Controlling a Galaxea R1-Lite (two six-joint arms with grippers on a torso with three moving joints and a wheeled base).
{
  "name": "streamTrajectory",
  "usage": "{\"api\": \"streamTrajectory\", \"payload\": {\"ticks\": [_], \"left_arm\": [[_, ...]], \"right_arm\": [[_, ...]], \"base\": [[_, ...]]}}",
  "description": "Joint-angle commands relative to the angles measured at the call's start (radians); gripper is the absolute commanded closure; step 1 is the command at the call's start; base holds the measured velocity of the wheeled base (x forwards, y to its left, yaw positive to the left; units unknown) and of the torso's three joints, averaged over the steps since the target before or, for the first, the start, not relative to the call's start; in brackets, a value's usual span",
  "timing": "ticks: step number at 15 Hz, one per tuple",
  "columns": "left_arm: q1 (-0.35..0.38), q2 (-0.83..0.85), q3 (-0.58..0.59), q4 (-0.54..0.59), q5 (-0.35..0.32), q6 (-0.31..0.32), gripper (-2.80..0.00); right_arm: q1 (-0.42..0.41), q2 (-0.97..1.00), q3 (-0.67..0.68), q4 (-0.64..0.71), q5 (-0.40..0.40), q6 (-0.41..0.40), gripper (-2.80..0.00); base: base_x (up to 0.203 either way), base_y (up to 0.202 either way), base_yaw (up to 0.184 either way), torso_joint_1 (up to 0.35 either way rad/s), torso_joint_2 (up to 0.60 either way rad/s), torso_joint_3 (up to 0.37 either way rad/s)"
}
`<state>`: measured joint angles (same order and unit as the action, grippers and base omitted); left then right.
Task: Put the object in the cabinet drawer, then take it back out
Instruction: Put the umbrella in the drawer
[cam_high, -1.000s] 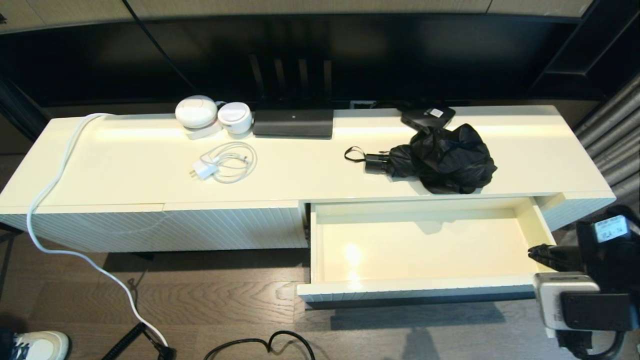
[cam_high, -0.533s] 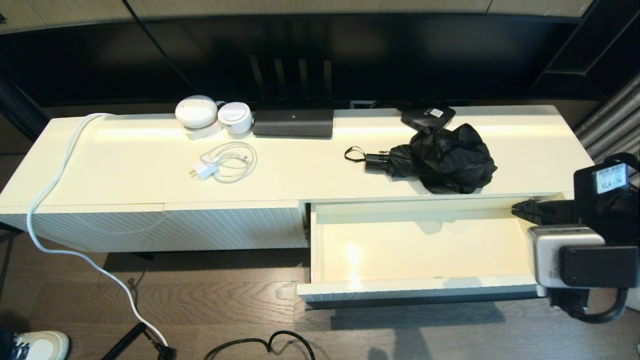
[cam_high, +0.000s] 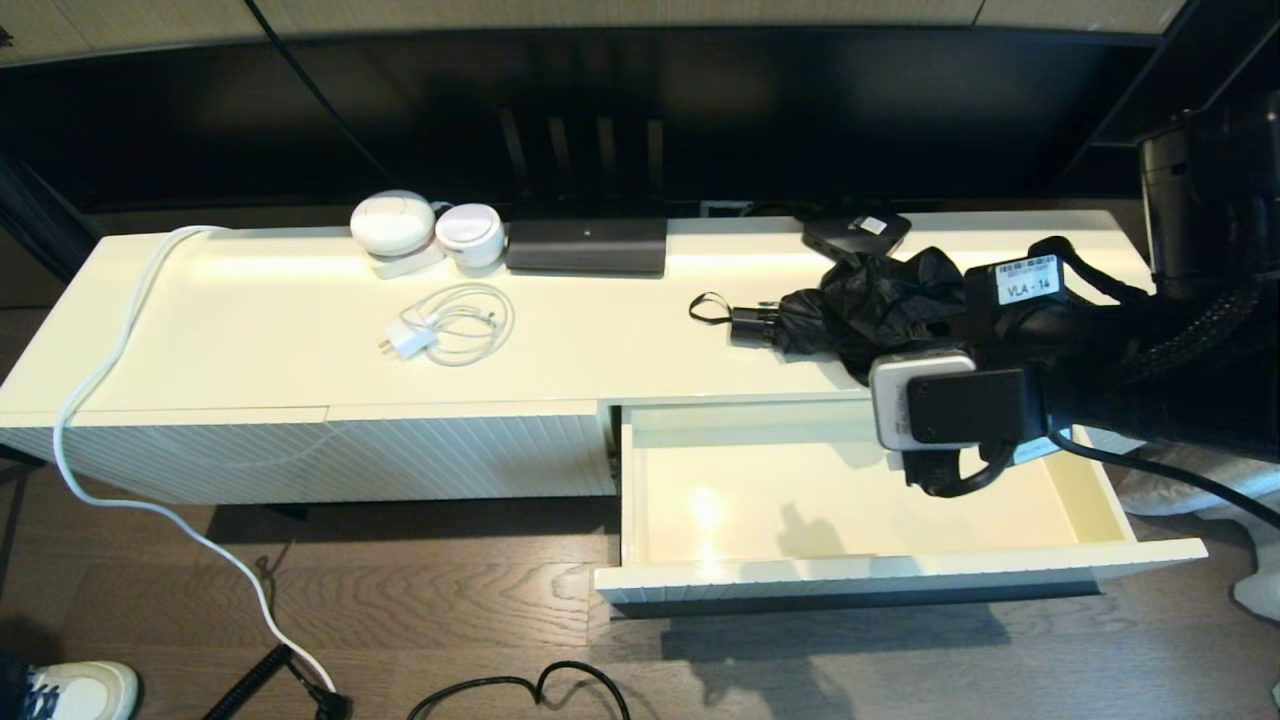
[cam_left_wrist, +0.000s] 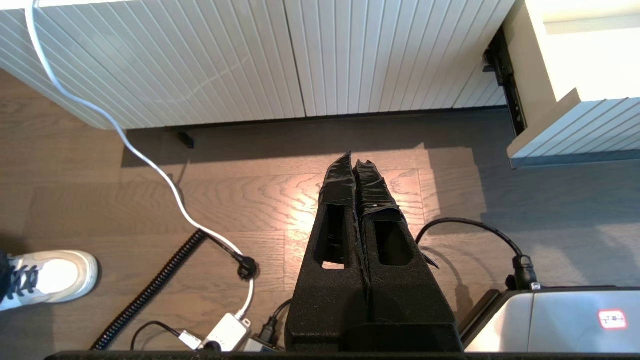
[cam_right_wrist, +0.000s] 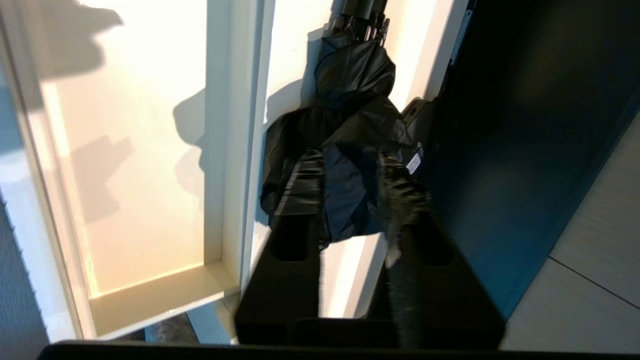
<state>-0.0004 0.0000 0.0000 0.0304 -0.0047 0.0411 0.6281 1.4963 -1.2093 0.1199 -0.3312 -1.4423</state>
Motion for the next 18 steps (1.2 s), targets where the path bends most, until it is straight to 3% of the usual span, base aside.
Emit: {"api": "streamTrajectory", "payload": {"ticks": [1, 5, 9, 18], "left_arm": [[0.0, -0.002, 0.0, 0.0, 0.0, 0.0, 0.0], [0.0, -0.002, 0.0, 0.0, 0.0, 0.0, 0.0], [0.0, -0.002, 0.0, 0.0, 0.0, 0.0, 0.0], [0.0, -0.002, 0.0, 0.0, 0.0, 0.0, 0.0]], "right_arm": [[-0.004, 0.08, -0.031, -0.01, -0.002, 0.024, -2.8], [-0.078, 0.197, -0.143, -0.011, -0.008, 0.168, -2.8], [-0.146, 0.309, -0.253, 0.019, -0.027, 0.16, -2.8], [-0.188, 0.503, -0.545, 0.174, -0.025, 0.164, -2.8]], "base": [[0.0, 0.0, 0.0, 0.0, 0.0, 0.0], [0.0, 0.0, 0.0, 0.0, 0.0, 0.0], [0.0, 0.0, 0.0, 0.0, 0.0, 0.0], [0.0, 0.0, 0.0, 0.0, 0.0, 0.0]]}}
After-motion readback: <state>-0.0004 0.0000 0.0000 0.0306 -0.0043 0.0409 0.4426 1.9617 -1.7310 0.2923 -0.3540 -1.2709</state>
